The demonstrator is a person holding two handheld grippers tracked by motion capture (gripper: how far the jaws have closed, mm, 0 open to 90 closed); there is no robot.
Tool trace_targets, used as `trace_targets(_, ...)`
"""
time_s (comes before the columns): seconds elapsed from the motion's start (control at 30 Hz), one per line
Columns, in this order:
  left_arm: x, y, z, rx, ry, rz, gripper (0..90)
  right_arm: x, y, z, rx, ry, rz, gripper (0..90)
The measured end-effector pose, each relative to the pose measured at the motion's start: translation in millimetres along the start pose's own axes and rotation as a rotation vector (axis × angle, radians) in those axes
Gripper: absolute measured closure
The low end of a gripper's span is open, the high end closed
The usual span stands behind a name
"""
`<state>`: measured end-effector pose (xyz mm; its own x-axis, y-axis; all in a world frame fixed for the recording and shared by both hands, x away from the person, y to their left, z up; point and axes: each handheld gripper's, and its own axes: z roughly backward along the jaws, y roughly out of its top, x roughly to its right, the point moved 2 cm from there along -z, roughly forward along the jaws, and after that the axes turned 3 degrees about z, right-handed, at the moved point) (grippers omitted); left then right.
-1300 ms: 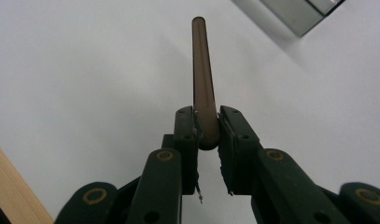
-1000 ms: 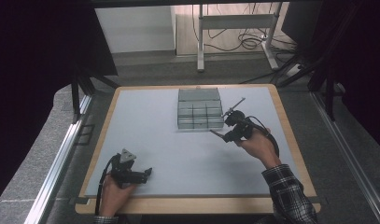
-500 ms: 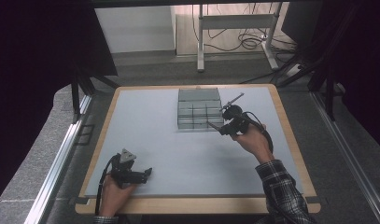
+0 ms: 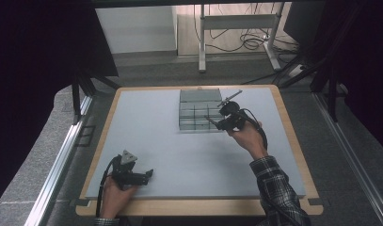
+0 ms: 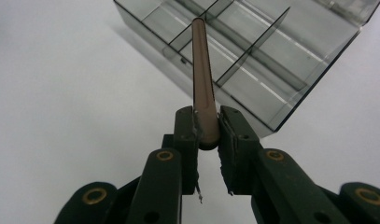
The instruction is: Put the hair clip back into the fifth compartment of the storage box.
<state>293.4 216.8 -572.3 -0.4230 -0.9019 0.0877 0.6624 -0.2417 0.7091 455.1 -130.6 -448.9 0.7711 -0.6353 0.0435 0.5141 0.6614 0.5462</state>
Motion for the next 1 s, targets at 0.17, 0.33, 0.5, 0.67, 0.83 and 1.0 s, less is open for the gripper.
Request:
trace_targets(0.17,0.0,0.0,0.0,0.0,0.0,0.0,0.0,3.0,6.1,-6.7,0.029,-0.008,-0.003,76.3)
trace_targets(0.33,0.0,0.0,0.0,0.0,0.0,0.0,0.0,2.8,10.1,-14.0,0.044,-0.013,-0.011,76.3)
trace_targets(0.5,0.0,0.0,0.0,0.0,0.0,0.0,0.0,2.6,14.6,-22.8,0.054,-0.012,-0.015,76.3)
trace_targets(0.67,-0.1,0.0,0.1,-0.001,0.001,-0.001,0.0,3.8,20.0,-30.6,0.063,-0.014,-0.014,76.3)
trace_targets(0.83,-0.1,0.0,0.1,-0.001,0.001,0.0,0.0,4.5,24.9,-39.3,0.069,-0.015,-0.016,76.3)
trace_targets(1.0,-0.1,0.0,0.1,-0.001,0.001,-0.001,0.0,5.7,28.2,-49.0,0.064,-0.019,-0.02,76.3)
